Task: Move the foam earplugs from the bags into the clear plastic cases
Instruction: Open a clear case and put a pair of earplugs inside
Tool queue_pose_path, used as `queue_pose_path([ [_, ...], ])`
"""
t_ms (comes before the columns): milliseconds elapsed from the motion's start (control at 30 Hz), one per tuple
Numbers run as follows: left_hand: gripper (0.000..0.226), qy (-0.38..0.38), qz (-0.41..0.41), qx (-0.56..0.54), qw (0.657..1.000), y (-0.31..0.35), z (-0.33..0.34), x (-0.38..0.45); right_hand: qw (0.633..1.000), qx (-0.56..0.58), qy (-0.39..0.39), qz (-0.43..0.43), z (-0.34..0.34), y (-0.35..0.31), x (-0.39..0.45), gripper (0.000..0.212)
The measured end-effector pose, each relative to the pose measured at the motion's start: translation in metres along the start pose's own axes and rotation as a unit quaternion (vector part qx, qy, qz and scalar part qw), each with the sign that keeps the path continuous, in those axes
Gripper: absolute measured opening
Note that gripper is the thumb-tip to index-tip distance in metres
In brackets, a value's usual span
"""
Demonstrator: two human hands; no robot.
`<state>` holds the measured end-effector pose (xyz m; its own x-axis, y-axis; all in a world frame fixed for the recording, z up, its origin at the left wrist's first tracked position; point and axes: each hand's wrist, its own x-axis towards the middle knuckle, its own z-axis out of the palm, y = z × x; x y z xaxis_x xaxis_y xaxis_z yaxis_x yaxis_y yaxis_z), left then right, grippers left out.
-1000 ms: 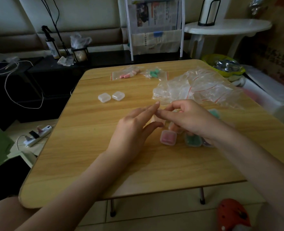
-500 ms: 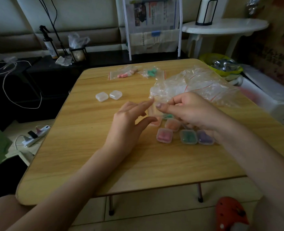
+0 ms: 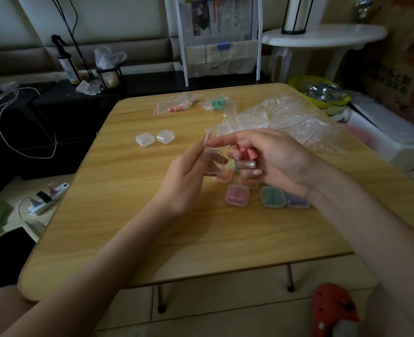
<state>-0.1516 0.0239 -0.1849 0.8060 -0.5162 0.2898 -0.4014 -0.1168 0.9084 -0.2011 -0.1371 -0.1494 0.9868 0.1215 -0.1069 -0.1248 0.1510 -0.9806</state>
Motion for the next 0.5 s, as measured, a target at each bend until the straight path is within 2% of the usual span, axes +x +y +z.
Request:
queue_pose_path([
  [133,0.027,-0.024,-0.080,-0.202,0.976,0.009,0.002,-0.002,1.000,-0.014,0.003,-0.004,0.003,0.003,0.001,0.034],
  [233,0.031,0.016,-0.074,-0.209,0.975,0.008,0.003,-0.001,0.999,-0.026,0.014,-0.022,0.003,0.008,0.002,0.032],
  [300,0.023,0.035,-0.061,-0.196,0.978,0.007,0.001,-0.001,0.999,0.003,0.011,-0.030,0.004,0.011,0.003,0.031],
  [367,0.024,0.035,-0.053,-0.189,0.980,0.008,0.001,-0.001,0.998,0.055,0.017,-0.037,0.007,0.014,0.004,0.031],
  [500,0.016,0.041,-0.046,-0.188,0.980,0.008,0.002,-0.001,0.989,0.094,0.079,-0.078,0.009,0.018,0.007,0.026],
])
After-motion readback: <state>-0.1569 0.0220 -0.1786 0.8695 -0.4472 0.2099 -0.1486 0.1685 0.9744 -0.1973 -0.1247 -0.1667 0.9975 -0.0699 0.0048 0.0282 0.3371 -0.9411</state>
